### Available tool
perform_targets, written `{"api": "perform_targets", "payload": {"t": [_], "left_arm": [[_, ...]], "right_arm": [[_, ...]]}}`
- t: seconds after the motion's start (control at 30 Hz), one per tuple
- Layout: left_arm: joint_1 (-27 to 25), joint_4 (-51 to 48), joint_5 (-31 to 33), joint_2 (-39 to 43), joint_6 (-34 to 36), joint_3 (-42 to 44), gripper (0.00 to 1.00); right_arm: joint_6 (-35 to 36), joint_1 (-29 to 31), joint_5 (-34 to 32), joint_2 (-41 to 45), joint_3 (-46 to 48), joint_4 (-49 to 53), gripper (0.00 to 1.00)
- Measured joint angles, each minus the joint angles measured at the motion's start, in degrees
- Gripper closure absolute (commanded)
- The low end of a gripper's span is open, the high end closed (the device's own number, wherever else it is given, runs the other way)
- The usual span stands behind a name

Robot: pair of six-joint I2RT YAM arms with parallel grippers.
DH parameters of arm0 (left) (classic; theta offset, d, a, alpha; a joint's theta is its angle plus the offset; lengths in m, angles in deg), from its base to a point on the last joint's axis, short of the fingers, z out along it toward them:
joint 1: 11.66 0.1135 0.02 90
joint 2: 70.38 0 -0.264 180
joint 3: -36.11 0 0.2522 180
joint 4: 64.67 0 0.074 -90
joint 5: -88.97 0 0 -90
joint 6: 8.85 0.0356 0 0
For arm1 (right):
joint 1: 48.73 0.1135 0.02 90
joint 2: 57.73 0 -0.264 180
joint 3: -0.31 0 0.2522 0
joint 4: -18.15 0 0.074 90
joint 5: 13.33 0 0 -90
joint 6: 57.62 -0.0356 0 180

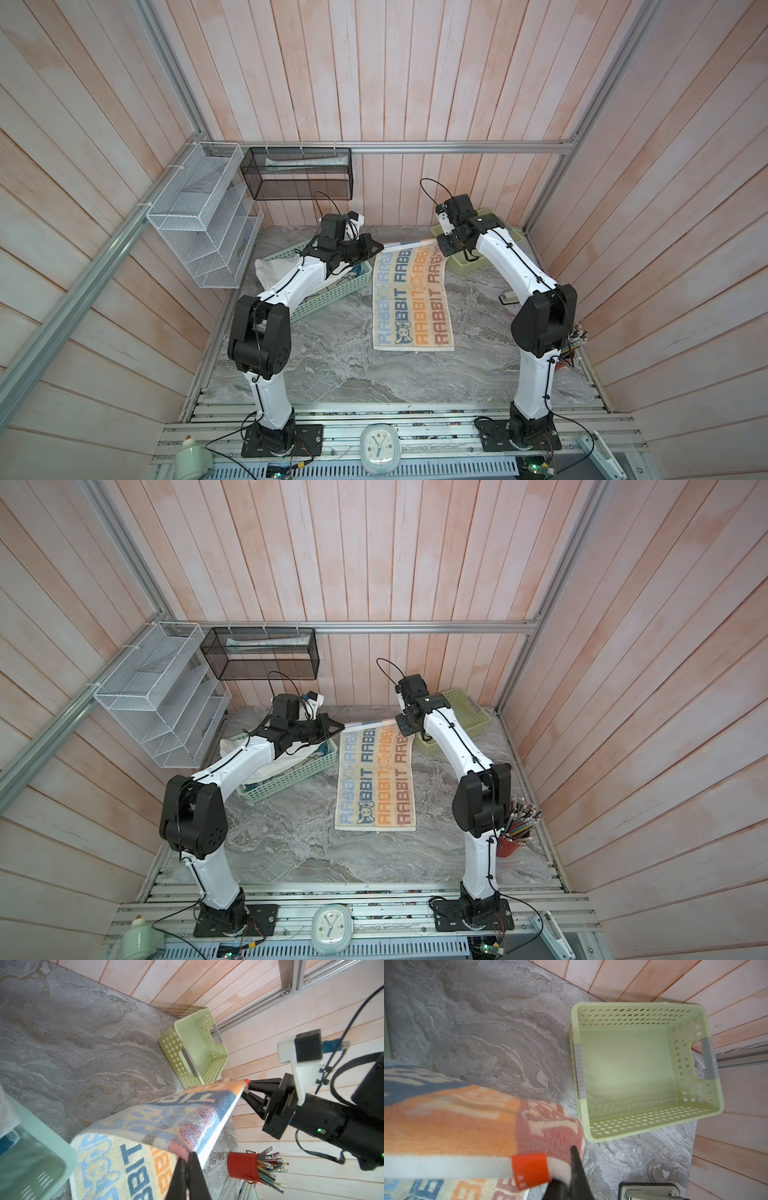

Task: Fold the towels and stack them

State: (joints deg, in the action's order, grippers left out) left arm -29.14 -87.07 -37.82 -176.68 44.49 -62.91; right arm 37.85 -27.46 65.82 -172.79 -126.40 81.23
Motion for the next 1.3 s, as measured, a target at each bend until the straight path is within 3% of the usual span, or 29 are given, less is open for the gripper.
{"api": "perform_targets", "payload": {"t": [0.13,0.4,0.5,0.57,0.63,0.73,1.0,1.3], "left_arm": [[0.0,3.3,-1.8,1.5,-0.2,6.4,1.00],[-0.8,6.9,-4.4,9.0,-2.8,27.3,1.00],[-1.2,9.4,-5.3,11.5,-4.1,33.8,1.00],[-1.4,10.4,-5.3,11.9,-4.8,36.7,1.00],[-1.3,10.4,-4.4,11.9,-5.0,38.4,1.00],[-0.8,10.1,-3.3,11.8,-4.9,40.2,1.00],[-0.8,9.5,-2.6,11.9,-4.5,42.9,1.00],[-0.9,9.1,-2.2,12.0,-3.5,43.3,1.00]], "right_arm": [[-1.9,0.5,1.0,4.1,10.3,-1.7,1.00],[-7.2,5.1,4.7,16.6,36.2,-5.2,1.00],[-9.1,5.9,7.9,20.3,42.3,-6.9,0.92],[-10.4,6.2,9.9,21.6,45.3,-7.7,0.78],[-11.5,6.1,10.4,22.1,47.6,-7.6,0.66],[-13.1,5.8,12.3,23.3,50.9,-7.4,0.57],[-17.4,4.5,17.5,32.7,56.1,-8.0,0.55],[-25.9,-2.6,29.9,29.7,63.3,-16.7,0.56]]}}
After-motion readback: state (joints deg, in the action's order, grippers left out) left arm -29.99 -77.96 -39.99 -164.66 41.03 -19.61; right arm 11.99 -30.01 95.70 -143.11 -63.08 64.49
